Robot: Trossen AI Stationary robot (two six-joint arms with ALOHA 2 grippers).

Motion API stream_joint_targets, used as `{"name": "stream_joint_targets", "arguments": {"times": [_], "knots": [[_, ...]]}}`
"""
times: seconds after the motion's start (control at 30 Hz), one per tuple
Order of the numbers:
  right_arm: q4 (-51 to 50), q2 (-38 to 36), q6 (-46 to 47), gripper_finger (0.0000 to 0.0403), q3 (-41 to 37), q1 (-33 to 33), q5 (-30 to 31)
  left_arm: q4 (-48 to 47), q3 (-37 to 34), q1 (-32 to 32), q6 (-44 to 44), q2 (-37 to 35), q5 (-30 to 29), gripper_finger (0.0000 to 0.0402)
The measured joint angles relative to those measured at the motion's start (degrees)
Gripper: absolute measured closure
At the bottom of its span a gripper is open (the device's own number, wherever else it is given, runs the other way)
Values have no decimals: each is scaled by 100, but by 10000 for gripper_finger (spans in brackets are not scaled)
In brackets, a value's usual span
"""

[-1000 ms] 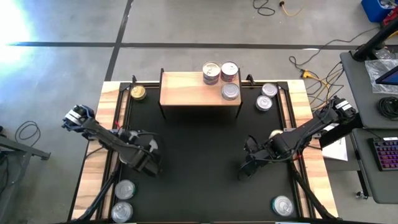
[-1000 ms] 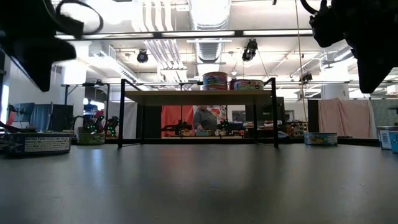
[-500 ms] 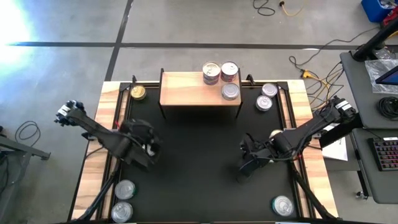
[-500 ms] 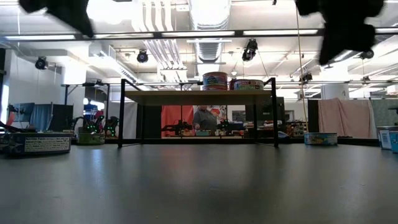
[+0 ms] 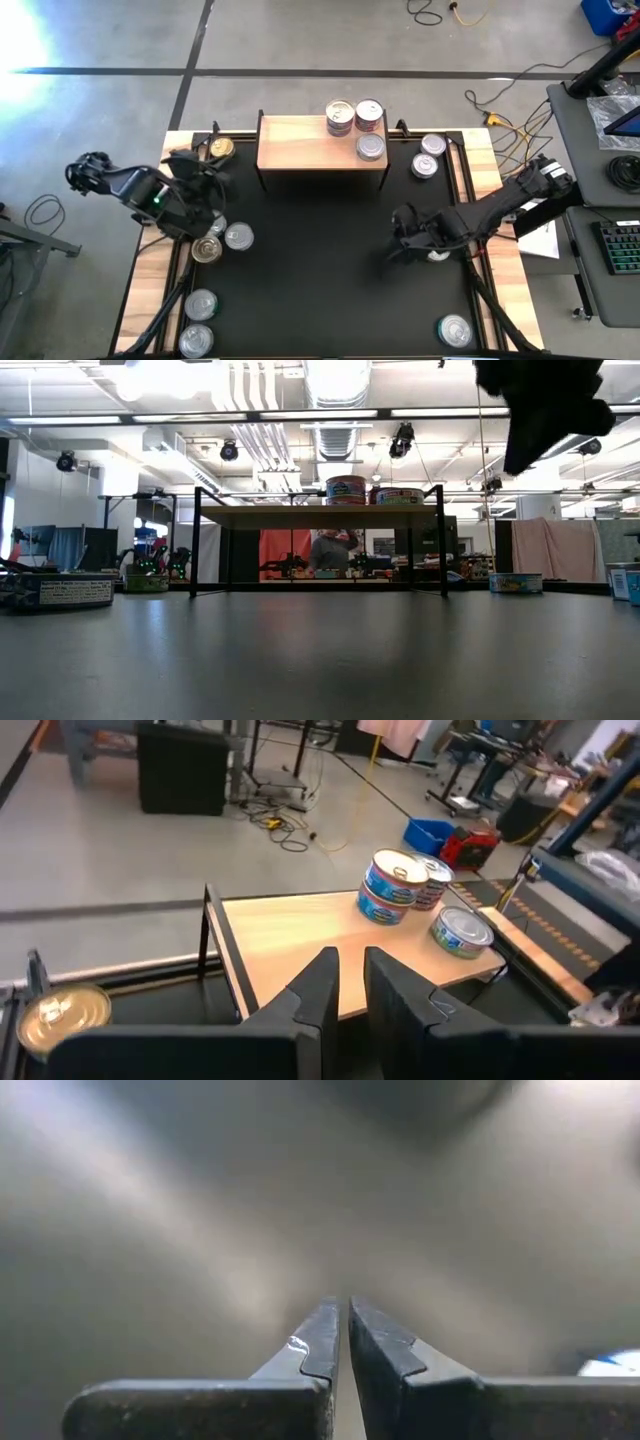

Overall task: Stack canned seafood by type on shelf
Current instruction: Stack the white-green tuna can on top of the other green tuna can on the shelf

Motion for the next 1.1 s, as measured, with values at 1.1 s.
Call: {"name": "stream_joint_targets", "arguments": {"times": [1.1], "knots": [[-2537, -395, -332, 385, 606, -3689, 1163, 682, 76, 4, 1372, 78, 328, 365]]}}
